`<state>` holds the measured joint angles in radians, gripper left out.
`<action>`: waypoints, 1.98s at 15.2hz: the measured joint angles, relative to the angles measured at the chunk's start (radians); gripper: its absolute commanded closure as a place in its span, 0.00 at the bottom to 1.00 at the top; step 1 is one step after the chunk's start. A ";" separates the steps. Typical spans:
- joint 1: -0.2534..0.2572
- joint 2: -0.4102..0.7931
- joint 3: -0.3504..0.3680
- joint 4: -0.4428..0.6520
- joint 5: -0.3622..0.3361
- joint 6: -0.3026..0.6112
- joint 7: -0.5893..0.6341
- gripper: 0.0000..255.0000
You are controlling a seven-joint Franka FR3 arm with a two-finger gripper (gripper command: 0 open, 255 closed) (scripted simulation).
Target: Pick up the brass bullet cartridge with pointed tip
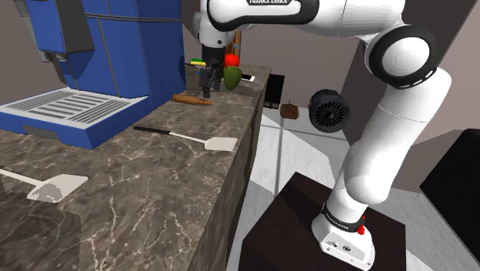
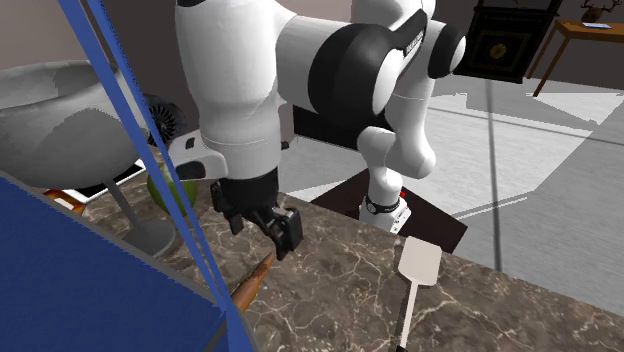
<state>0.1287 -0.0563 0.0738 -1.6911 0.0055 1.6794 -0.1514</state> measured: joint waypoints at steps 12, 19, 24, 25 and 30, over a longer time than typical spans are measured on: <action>0.039 0.189 0.037 0.164 -0.054 0.017 -0.021 0.00; 0.039 0.185 0.036 0.148 -0.054 0.029 -0.022 1.00; 0.039 0.184 0.036 0.151 -0.054 0.024 -0.022 1.00; 0.039 0.187 0.036 0.168 -0.054 0.011 -0.023 1.00; 0.040 0.200 0.037 0.246 -0.055 -0.053 -0.024 1.00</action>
<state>0.1688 0.1441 0.1107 -1.4454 -0.0496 1.6259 -0.1756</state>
